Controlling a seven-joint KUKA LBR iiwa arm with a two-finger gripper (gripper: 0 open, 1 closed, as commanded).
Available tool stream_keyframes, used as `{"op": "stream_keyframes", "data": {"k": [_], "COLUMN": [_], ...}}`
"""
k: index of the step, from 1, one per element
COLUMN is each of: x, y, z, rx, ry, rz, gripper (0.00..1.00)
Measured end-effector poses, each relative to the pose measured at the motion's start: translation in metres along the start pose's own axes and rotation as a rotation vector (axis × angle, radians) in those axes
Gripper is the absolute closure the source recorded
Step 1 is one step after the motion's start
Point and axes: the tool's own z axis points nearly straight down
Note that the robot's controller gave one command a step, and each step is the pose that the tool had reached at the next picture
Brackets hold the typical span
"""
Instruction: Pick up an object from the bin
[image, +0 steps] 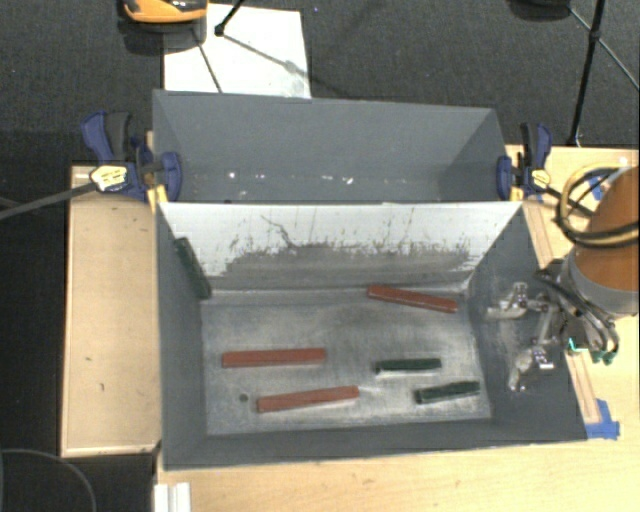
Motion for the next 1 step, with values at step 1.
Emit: {"op": "stream_keyframes", "data": {"k": [1], "x": [-0.0018], "y": [0.0004], "z": [-0.0043], "rx": [0.002], "ry": [-0.008], "rz": [-0.006], "gripper": [0.00]}}
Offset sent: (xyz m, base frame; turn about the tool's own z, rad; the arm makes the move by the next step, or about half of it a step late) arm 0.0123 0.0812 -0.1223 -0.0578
